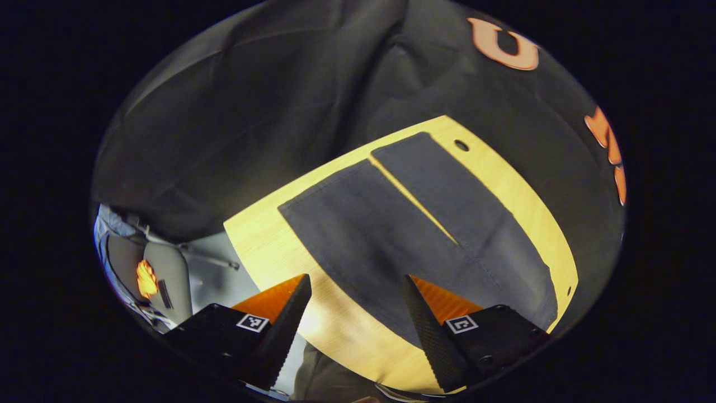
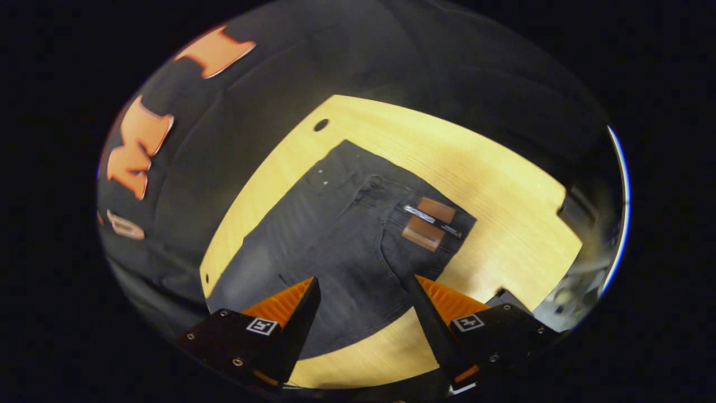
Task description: Grasp the waist and the cuffs of the jeans and fold them to make the two legs overlap; first hold the waist and fold one-third of the jeans toward the cuffs, then hold the cuffs and fold the remaining one-third in the same direction to finish folding.
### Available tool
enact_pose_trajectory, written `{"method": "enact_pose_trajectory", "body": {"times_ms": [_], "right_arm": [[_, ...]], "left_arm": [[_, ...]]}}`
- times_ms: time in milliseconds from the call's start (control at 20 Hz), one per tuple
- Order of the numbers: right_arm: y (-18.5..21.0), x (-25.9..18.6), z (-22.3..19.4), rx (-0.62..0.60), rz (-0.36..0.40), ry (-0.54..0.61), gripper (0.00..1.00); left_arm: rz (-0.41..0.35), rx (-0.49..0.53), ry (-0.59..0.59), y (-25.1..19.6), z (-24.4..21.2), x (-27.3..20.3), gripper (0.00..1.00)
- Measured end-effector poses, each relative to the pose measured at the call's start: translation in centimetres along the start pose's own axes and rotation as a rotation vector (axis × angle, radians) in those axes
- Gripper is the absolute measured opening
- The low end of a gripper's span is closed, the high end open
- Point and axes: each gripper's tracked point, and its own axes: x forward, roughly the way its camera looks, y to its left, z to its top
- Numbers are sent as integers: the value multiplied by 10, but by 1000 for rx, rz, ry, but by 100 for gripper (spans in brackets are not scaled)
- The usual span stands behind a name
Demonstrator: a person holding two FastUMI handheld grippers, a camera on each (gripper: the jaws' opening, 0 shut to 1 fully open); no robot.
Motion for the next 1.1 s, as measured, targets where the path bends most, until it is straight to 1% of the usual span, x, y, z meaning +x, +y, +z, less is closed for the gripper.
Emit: {"method": "enact_pose_trajectory", "body": {"times_ms": [150,350,500,600,650,850,1000,1100], "right_arm": [[-25,9,4,34,-95,14,97],[-43,20,7,101,-180,43,97],[-46,32,4,172,-216,85,97],[-38,43,5,253,-214,103,97],[-39,47,7,262,-224,109,97],[-46,58,3,245,-305,146,96],[-47,59,3,245,-351,162,94],[-49,60,3,240,-393,179,93]], "left_arm": [[31,-22,50,0,2,6,98],[59,-73,153,7,5,21,98],[94,-114,235,17,0,34,98],[119,-132,280,23,3,46,98],[126,-141,295,24,9,52,98],[158,-179,360,29,22,72,98],[199,-222,378,41,28,89,98],[192,-258,388,41,29,99,97]]}}
